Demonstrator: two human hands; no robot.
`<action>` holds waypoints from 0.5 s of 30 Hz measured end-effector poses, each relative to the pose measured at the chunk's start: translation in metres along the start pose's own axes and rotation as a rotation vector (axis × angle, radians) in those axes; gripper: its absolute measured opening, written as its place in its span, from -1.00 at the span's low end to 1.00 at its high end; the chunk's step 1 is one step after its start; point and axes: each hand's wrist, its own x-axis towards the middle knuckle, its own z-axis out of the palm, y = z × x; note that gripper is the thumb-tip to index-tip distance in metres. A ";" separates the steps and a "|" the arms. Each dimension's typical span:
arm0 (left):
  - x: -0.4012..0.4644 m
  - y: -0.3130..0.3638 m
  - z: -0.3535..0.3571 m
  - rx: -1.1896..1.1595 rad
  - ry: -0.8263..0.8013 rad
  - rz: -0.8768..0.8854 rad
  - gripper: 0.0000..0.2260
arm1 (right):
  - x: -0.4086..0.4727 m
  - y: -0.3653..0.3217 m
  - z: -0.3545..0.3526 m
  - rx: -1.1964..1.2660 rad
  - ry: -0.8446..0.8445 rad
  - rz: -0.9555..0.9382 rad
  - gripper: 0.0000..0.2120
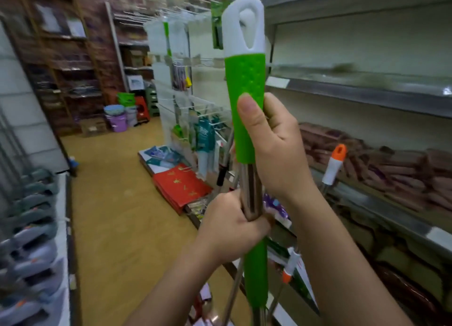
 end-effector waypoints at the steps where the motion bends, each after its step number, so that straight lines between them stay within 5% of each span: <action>1: -0.002 -0.005 -0.019 0.020 0.015 0.011 -0.68 | 0.005 -0.001 0.018 0.010 -0.015 -0.005 -0.71; 15: -0.006 -0.097 -0.284 0.038 0.303 -0.083 -0.73 | 0.064 0.050 0.261 0.011 -0.486 0.106 -0.66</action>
